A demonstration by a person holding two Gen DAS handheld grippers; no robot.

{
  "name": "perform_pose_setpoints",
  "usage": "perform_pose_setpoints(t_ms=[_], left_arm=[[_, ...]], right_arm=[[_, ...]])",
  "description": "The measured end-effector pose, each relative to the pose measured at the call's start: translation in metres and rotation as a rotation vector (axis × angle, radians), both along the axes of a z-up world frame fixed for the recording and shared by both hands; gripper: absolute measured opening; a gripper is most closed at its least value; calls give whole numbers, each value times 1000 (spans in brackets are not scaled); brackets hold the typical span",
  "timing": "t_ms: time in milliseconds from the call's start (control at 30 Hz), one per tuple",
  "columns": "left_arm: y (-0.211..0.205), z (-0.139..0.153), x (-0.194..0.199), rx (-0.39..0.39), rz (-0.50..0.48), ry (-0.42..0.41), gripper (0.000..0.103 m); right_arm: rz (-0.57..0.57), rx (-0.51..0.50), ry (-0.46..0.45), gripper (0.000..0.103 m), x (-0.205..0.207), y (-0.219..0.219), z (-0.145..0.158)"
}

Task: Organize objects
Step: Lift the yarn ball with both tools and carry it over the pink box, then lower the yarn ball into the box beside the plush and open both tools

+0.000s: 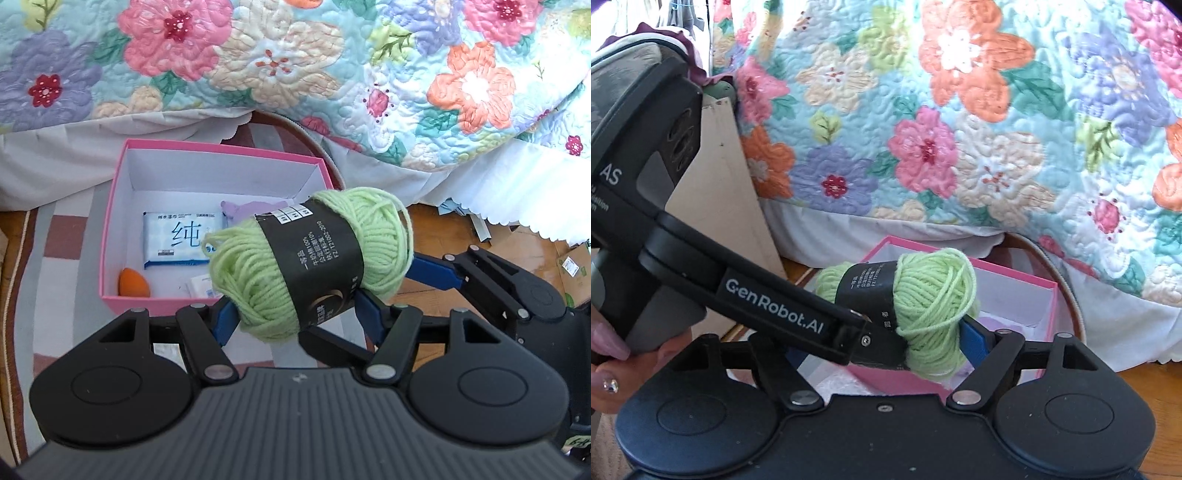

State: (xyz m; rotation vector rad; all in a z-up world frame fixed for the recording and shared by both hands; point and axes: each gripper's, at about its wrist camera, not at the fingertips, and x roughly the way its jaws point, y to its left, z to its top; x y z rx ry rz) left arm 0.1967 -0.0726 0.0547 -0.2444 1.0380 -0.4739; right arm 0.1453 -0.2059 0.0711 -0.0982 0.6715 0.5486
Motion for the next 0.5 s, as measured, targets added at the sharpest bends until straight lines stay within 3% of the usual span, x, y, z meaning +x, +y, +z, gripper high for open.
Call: perform_pose_setpoints(t_ms=[200, 500], left_arm=[[-11, -13, 21, 5, -15, -2, 64], [-26, -54, 54, -9, -12, 29, 64]], right_arm=[[61, -26, 12, 74, 21, -14, -8], [18, -70, 65, 75, 53, -17, -42]])
